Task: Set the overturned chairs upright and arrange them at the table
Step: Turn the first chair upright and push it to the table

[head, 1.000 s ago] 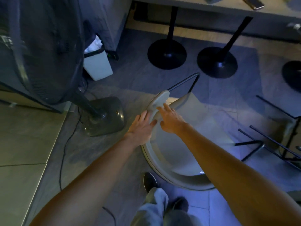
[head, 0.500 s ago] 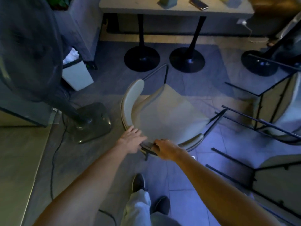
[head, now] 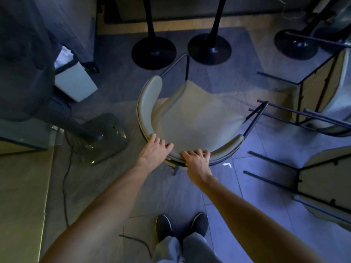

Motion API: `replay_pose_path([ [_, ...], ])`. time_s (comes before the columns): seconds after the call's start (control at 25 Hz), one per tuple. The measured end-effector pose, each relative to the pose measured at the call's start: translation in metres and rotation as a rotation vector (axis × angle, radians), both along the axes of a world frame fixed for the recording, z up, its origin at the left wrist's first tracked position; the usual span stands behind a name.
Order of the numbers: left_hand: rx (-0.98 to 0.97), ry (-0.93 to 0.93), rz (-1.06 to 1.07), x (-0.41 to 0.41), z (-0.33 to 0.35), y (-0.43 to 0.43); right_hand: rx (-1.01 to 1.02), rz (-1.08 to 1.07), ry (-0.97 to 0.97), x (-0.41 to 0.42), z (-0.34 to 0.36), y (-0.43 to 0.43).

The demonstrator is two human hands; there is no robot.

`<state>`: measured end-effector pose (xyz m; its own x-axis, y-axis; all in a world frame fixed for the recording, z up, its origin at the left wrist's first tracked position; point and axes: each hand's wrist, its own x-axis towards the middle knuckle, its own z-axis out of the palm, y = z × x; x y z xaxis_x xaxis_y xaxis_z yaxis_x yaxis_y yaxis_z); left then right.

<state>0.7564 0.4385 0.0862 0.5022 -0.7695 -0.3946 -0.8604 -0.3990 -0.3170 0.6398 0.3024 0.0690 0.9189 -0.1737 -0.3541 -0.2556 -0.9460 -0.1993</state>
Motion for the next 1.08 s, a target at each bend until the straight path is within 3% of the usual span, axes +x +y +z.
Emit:
replay_pose_path([
  [0.32, 0.023, 0.007, -0.036, 0.009, 0.002, -0.010, -0.034, 0.047, -0.031, 0.005, -0.005, -0.016],
  [0.64, -0.028, 0.039, 0.010, 0.022, 0.002, -0.069, -0.045, 0.232, 0.039, 0.057, 0.003, -0.108],
  [0.88, -0.036, 0.012, 0.186, 0.054, 0.001, -0.122, -0.131, 0.291, 0.029, 0.110, 0.010, -0.158],
  [1.08, -0.033, 0.047, 0.264, 0.094, -0.003, -0.156, -0.067, 0.388, 0.067, 0.167, 0.004, -0.200],
])
